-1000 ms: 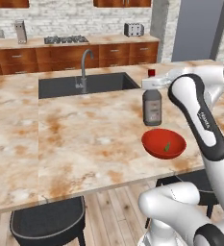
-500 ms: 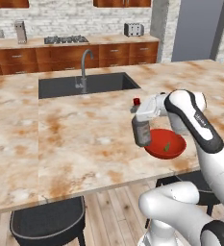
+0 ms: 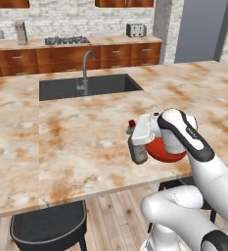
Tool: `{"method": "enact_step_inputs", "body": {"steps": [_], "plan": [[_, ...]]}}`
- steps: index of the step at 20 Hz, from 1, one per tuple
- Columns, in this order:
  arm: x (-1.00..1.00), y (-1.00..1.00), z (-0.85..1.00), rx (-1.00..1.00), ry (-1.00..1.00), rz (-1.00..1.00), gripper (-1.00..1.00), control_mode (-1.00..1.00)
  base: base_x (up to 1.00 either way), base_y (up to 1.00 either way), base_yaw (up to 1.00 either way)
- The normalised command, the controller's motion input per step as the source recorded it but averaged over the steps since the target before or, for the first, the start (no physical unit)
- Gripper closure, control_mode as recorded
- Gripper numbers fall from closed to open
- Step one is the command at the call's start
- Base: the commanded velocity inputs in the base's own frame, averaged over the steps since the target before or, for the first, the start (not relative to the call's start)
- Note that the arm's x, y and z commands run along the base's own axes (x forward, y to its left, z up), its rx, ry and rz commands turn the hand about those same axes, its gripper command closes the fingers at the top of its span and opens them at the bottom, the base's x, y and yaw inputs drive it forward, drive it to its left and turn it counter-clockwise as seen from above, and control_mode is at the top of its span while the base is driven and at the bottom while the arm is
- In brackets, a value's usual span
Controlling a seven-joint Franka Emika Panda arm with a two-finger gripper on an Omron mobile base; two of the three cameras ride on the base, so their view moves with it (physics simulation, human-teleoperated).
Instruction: There is a bowl on the dining counter. Grab a lemon wedge from the fridge and place it in the bowl. Then get the liquor bottle and glass cup from the cabinet and place them next to the bowl.
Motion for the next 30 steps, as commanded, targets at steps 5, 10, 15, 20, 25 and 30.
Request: {"method": "enact_step_inputs", "body": {"steps": [5, 10, 15, 20, 25, 30], "plan": [[0.14, 0.08, -0.51, 0.11, -0.11, 0.00, 1.00, -1.00, 0.00, 0.00, 0.00], [0.35, 0.00, -0.20, 0.12, -0.11, 0.00, 1.00, -1.00, 0.00, 0.00, 0.00], [0.52, -0.05, -0.01, 0.01, 0.03, 0.00, 1.00, -1.00, 0.00, 0.00, 0.00], [0.39, -0.17, -0.12, 0.00, 0.11, 0.02, 1.00, -1.00, 0.00, 0.00, 0.00], [0.20, -0.13, -0.27, 0.00, 0.01, 0.03, 1.00, -1.00, 0.00, 0.00, 0.00], [0.03, 0.00, -0.31, 0.00, -0.12, 0.04, 1.00, -1.00, 0.00, 0.00, 0.00]]}}
